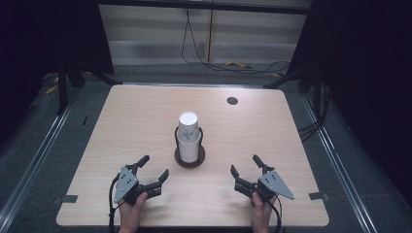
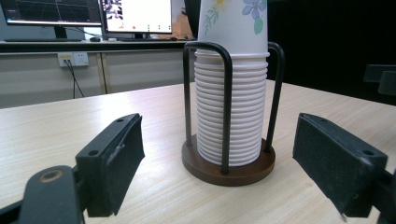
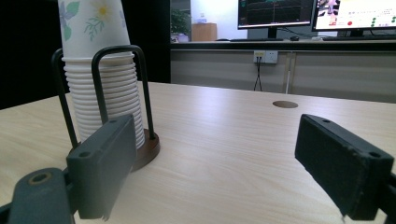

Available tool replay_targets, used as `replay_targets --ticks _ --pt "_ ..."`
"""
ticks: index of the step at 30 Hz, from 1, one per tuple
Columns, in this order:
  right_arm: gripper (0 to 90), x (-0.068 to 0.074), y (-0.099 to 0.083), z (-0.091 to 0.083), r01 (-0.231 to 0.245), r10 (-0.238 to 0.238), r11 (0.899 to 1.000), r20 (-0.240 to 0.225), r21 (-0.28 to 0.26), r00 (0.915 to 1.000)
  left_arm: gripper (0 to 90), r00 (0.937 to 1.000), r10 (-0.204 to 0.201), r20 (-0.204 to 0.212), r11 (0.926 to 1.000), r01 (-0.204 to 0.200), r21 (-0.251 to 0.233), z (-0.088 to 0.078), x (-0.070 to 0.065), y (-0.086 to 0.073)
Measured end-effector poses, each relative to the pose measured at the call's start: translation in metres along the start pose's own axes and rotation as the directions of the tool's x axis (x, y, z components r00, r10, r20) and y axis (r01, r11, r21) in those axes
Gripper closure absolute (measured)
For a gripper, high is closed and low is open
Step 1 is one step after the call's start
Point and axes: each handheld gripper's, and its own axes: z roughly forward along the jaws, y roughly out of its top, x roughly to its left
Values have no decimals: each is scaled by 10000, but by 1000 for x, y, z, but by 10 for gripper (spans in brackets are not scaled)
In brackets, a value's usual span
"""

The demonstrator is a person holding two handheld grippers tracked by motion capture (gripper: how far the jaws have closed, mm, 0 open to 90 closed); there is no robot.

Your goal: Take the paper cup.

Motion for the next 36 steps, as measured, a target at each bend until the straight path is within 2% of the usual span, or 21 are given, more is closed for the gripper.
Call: replay_targets --ticks 2,10,21,23,29,32,36 --pt "123 0 0 0 -48 48 10000 162 20 9999 162 10000 6 -1 10000 -6 -1 0 0 0" --pt "123 0 0 0 -11 11 10000 147 -28 9999 161 9999 -94 98 9999 95 -45 1 0 0" --pt "129 -1 1 0 -233 246 9992 -399 313 9989 161 10000 2 97 10000 -2 -20 1 0 0" --pt "132 -1 2 1 -387 416 9981 -615 478 9972 161 10000 -10 69 10000 10 -43 1 -1 0" --pt "150 4 9 4 -218 283 9977 -1035 635 9942 161 9999 -33 139 10000 34 -57 0 0 0" --pt "166 6 12 5 -49 126 9974 -1076 712 9941 160 9999 -9 123 10000 10 -64 0 0 0" --pt "168 13 19 14 137 -40 9973 -1330 718 9911 160 9999 19 140 10000 -18 -64 0 0 0"
